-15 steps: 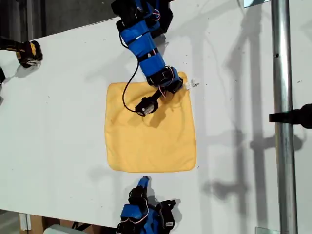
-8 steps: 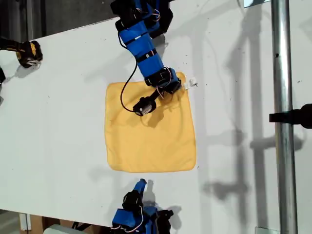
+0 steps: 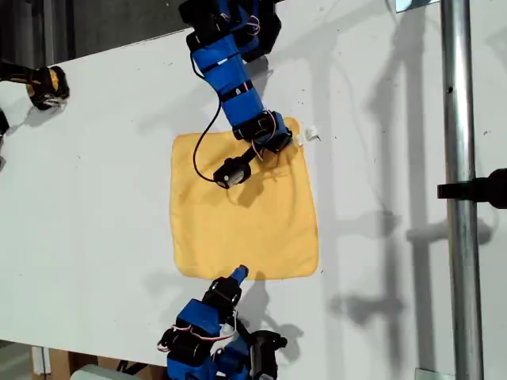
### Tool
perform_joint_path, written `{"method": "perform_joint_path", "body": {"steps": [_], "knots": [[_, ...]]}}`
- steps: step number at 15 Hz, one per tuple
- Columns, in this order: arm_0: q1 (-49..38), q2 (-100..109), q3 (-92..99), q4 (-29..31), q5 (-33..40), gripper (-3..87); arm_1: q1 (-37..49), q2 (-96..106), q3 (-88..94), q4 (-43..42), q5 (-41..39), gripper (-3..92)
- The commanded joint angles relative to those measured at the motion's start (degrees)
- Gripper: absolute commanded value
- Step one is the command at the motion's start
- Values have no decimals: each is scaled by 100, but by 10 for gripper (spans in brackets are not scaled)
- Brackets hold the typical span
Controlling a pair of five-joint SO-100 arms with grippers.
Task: Grasp corners of a towel and fold twice.
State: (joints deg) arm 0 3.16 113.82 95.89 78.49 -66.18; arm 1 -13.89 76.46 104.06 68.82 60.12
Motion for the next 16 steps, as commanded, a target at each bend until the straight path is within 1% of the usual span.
{"method": "perform_joint_path", "body": {"steps": [1, 3, 6, 8, 10, 11, 12, 13, 14, 16], "knots": [[343, -712, -1362, 545, 246, -8, 88, 360, -88, -35, -70, -1], [659, -1213, -2004, 896, 422, -8, 70, 369, -88, -26, -70, -1], [1230, -1978, -2892, 1503, 475, -8, 44, 378, -88, -26, -53, -1], [1433, -2057, -2900, 1529, 448, -8, 35, 378, -88, -26, -44, -1], [1406, -1969, -2725, 1538, 563, -7, 18, 378, -88, -44, -18, -1], [1406, -1951, -2663, 1538, 703, 70, -9, 378, -88, -53, -9, -1], [1415, -1942, -2637, 1591, 439, 249, -35, 378, -88, -53, 9, -1], [1433, -1863, -2461, 1538, 378, 355, -62, 378, -88, -35, 44, -1], [1406, -1837, -2355, 1521, 483, 377, -97, 378, -88, -26, 79, -1], [1371, -1846, -2241, 1512, 747, 391, -123, 369, -88, -26, 114, -1]]}}
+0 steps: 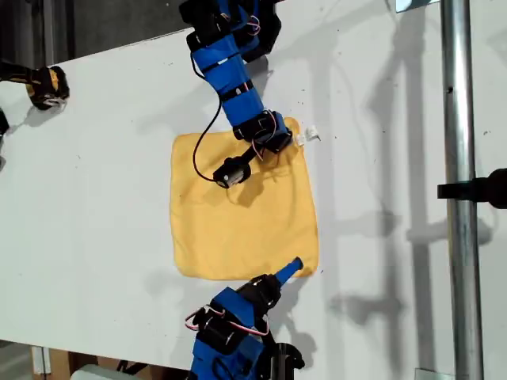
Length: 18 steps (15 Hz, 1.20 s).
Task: Grasp corners of a towel and fold twice.
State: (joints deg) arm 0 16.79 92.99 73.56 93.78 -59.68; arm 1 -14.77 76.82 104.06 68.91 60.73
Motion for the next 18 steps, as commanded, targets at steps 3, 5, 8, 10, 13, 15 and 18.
{"method": "perform_joint_path", "body": {"steps": [3, 5, 8, 10, 13, 15, 18], "knots": [[-18, 97, 650, -325, -88, 382, -35, 343, -88, -35, 53, -1], [-53, -158, 1134, -642, -404, 377, -26, 343, -88, -35, 53, -1], [-35, -747, 1459, -1222, -686, 379, -35, 352, -88, -35, 53, -1], [-18, -1090, 1573, -1564, -826, 374, -53, 378, -88, 0, 53, -1], [26, -1459, 1723, -1846, -1046, 370, -62, 378, -88, 0, 62, -1], [53, -1582, 1881, -2030, -1213, 361, -70, 378, -79, 0, 62, -1], [62, -1916, 2109, -2250, -1512, 333, -97, 378, -79, 18, 88, -1]]}}
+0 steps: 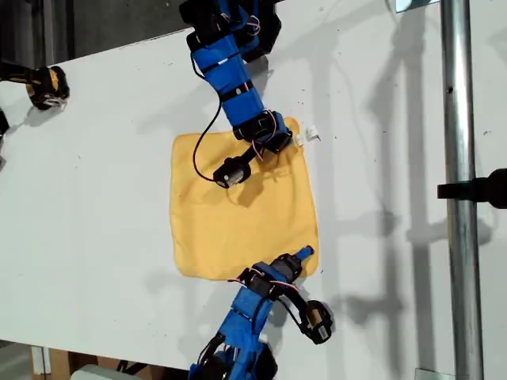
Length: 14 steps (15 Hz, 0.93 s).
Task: Grasp corners of a towel and fold twice.
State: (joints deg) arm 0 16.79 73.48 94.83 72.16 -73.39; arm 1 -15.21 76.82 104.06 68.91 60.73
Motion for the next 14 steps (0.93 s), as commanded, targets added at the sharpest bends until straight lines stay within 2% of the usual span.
{"method": "perform_joint_path", "body": {"steps": [1, 4, 7, 8, 14], "knots": [[79, 9, 79, -229, -237, 328, -79, 378, -79, 26, 114, -1], [70, 18, 431, -492, -519, 282, -123, 378, -79, 62, 167, -1], [44, 35, 580, -782, -580, 44, -141, 378, -70, 79, 193, -1], [26, 62, 580, -800, -589, 1, -141, 387, -70, 79, 193, -1], [53, 782, 545, -747, -237, -16, -114, 888, -70, 176, 193, -1]]}}
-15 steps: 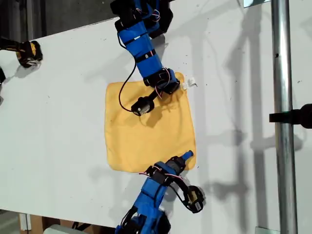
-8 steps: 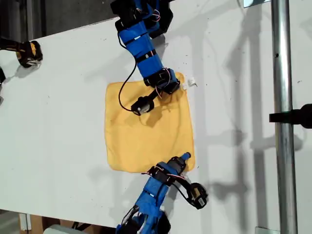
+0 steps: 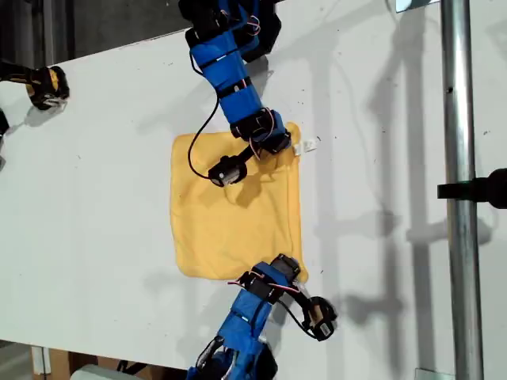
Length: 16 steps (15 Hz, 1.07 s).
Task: Grasp corners of a towel and fold twice.
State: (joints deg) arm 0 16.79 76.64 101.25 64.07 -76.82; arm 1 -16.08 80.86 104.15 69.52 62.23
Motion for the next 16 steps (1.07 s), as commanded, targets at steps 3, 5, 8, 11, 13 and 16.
{"method": "perform_joint_path", "body": {"steps": [3, 5, 8, 11, 13, 16], "knots": [[70, 1362, -62, 176, 448, -16, -132, 1397, -79, 193, 0, -1], [132, 1828, -88, 211, 773, -16, -352, 1723, -378, 343, -18, -1], [431, 2145, -220, 264, 1028, -16, -888, 1169, -1512, 826, -79, -1], [817, 2391, -272, 264, 861, -16, -1389, 422, -2443, 914, -79, -1], [729, 2514, -185, 343, 791, -16, -1230, 352, -2505, 1037, -79, -1], [18, 3067, 176, 483, 1072, -16, -343, 782, -2162, 1600, -79, -1]]}}
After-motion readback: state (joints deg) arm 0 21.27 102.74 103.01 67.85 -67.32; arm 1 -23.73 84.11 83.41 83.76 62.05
